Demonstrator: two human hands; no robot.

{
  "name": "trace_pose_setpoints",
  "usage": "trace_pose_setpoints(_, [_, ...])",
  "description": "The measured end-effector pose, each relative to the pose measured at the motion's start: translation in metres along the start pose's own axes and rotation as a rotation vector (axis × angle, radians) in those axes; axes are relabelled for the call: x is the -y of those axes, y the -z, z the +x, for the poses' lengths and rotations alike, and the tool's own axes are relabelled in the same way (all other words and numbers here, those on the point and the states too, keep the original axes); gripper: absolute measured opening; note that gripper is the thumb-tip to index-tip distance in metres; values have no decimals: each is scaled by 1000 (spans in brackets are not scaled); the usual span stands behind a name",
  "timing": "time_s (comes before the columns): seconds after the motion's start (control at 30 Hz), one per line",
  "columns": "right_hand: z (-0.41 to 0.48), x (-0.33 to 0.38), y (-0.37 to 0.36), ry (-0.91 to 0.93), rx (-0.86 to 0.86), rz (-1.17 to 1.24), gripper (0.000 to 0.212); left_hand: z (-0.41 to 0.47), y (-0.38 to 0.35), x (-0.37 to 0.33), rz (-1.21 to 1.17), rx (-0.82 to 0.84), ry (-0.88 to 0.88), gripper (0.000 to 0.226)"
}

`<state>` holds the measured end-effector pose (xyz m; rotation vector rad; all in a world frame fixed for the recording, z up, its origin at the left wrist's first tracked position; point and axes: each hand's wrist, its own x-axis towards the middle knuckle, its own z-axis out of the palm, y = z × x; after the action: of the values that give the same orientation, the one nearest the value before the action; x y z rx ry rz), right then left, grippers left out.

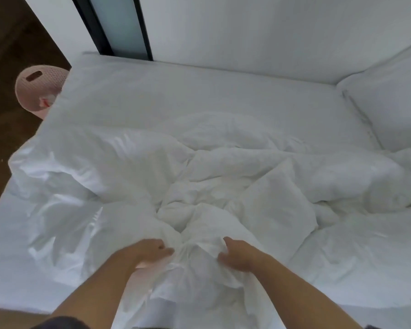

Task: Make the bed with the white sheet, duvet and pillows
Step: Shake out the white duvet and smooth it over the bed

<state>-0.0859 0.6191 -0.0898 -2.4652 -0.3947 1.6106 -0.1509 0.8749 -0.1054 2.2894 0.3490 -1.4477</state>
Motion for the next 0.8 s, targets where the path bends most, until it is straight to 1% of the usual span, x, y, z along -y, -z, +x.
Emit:
trace_pose_setpoints(0.03, [0,7,6,31,18,0,67,-1,13,8,-41,-91,-20,40])
trace_pose_setpoints(0.1, [1,27,22,88,9,47,71,-2,43,28,-104,-321,11,25])
trace_pose_setpoints(0.17, [8,57,36,102,-34,136,69,-2,76,53,-115,-455,68,19])
trace_pose_setpoints(0.2, [13,74,42,106,-71,151,66,-1,93,64,-88,-483,78,19])
trace_pose_setpoints(0.3, [49,135,50,104,-206,111,58,13,144,112,37,-584,54,28])
trace_pose_setpoints(0.43, [131,198,56,114,-375,-10,57,62,213,178,223,-760,67,55])
trace_pose_setpoints(0.57, [216,240,65,144,-624,-25,69,133,277,228,409,-763,113,89])
trace_pose_setpoints(0.63, [250,249,70,132,-708,-65,78,164,297,240,453,-737,90,102])
trace_pose_setpoints(0.73, [289,256,90,104,-741,-112,98,202,316,243,483,-683,42,118])
trace_pose_setpoints(0.8, [307,258,108,67,-721,-111,107,220,320,241,503,-616,65,121])
